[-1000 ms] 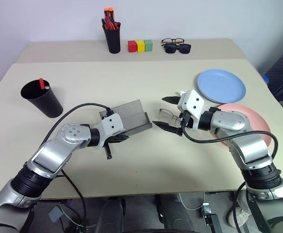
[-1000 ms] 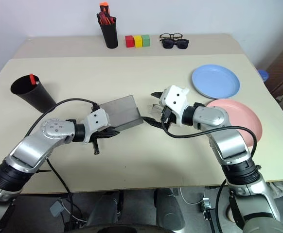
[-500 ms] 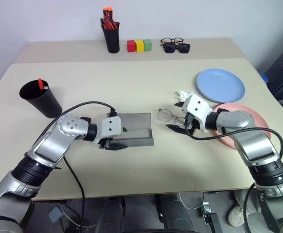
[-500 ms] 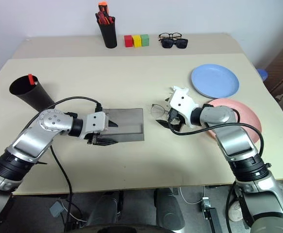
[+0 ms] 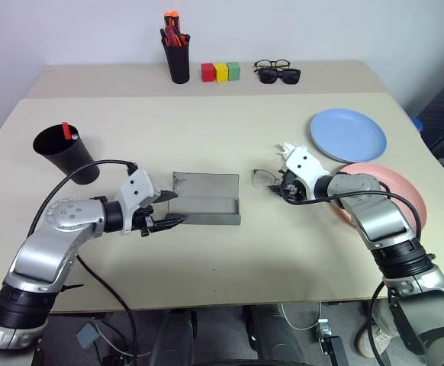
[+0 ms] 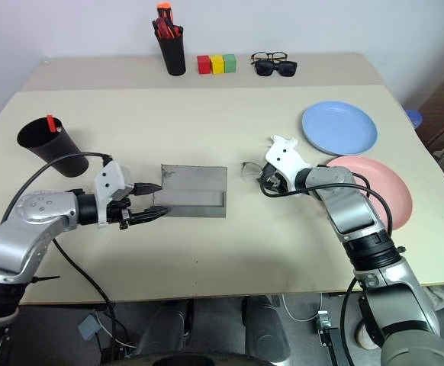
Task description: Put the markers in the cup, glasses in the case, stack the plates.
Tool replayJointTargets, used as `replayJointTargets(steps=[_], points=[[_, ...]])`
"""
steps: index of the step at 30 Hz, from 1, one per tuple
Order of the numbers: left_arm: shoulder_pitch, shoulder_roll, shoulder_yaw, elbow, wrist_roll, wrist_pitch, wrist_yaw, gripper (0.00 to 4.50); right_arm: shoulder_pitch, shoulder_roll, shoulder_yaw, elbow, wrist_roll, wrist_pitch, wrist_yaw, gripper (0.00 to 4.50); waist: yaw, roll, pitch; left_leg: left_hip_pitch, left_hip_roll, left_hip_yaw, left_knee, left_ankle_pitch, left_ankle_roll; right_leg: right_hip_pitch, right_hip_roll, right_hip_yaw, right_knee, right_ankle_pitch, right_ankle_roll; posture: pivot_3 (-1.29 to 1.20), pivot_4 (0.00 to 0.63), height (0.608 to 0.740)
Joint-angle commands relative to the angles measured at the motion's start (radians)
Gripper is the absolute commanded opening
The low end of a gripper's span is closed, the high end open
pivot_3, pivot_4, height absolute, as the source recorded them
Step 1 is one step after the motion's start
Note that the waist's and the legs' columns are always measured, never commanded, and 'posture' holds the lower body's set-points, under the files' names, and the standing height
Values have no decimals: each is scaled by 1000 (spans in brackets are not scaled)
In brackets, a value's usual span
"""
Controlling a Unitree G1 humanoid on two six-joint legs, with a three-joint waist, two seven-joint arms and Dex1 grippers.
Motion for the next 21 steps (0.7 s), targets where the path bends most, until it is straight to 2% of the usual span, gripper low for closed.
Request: replayJointTargets(steps=[1,11,13,15,19,21], points=[[19,-11,53,-59,-28,17,42,2961,-21,-8,-2,-23,-5,13,19,152,0,0,0,0,0,0,0,0,0,0,0,0,0,0,0,0,150,740],[63,-8,82,-67,-34,23,98,2961,-37,-50,9,-64,-60,-52,51,60,-1,0,0,0,0,0,0,0,0,0,0,0,0,0,0,0,150,740],[66,-2,80,-71,-33,23,96,2961,-53,-55,-12,-69,-38,-27,74,561,-1,0,0,0,0,0,0,0,0,0,0,0,0,0,0,0,150,740],[75,19,61,-83,-18,13,79,2961,-67,-73,-13,-80,-41,-10,92,1267,-2,0,0,0,0,0,0,0,0,0,0,0,0,0,0,0,150,740],[82,31,28,-95,-2,-2,72,2961,-74,-81,7,-61,-64,-13,89,3255,-1,0,0,0,0,0,0,0,0,0,0,0,0,0,0,0,150,740],[81,26,18,-95,4,-6,77,2961,-74,-78,14,-37,-78,-20,77,3255,-1,0,0,0,0,0,0,0,0,0,0,0,0,0,0,0,150,740]])
